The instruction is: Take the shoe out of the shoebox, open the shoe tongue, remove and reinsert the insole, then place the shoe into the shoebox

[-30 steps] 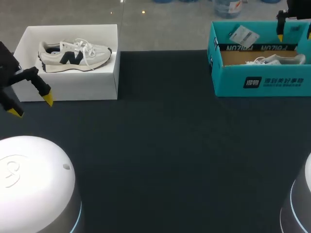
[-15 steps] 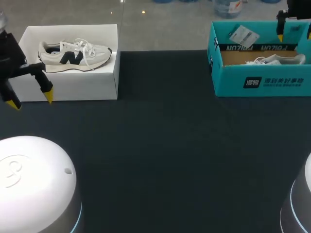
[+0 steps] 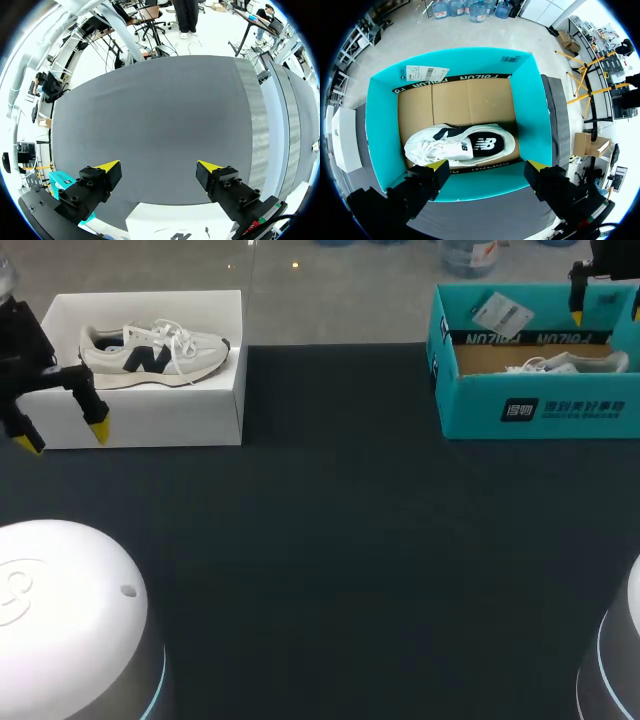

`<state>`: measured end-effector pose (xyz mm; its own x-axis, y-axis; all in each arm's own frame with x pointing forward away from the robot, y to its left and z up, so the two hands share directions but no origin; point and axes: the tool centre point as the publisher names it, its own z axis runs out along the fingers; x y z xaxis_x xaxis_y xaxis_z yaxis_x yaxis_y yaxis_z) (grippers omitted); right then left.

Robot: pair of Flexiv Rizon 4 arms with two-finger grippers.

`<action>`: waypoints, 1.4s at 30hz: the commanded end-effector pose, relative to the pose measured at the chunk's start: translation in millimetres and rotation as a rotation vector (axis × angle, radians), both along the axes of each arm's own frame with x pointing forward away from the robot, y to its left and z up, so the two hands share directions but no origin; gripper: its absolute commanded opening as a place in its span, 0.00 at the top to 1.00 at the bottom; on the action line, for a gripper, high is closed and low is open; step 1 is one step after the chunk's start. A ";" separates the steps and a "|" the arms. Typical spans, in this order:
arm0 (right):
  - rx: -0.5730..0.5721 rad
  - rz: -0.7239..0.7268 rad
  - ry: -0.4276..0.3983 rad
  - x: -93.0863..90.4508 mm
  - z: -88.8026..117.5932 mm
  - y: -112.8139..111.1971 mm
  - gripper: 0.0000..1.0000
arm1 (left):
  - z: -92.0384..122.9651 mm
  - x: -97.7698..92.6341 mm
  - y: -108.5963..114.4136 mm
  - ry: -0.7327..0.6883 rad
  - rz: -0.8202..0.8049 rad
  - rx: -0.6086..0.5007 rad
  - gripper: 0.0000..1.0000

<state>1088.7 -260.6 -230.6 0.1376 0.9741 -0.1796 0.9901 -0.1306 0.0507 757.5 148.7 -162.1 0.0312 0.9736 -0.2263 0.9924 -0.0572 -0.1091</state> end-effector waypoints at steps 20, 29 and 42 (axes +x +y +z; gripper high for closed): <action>0.001 0.000 -0.002 -1.0 0.0 -0.1 0.00 | -27.3 143.4 36.1 -0.088 -0.009 0.141 0.00; 0.001 0.000 -0.002 -1.0 0.0 -0.1 0.00 | -38.7 213.8 60.4 -0.095 0.023 0.174 0.00; 0.001 0.000 -0.002 -1.0 0.0 -0.1 0.00 | -72.3 288.6 85.7 -0.110 0.027 0.182 0.00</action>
<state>1088.6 -260.8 -230.7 0.1378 0.9741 -0.1795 0.9901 -0.1307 0.0507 1011.1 231.5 -228.8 0.0169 0.9992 -0.0352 0.9987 -0.0152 0.0493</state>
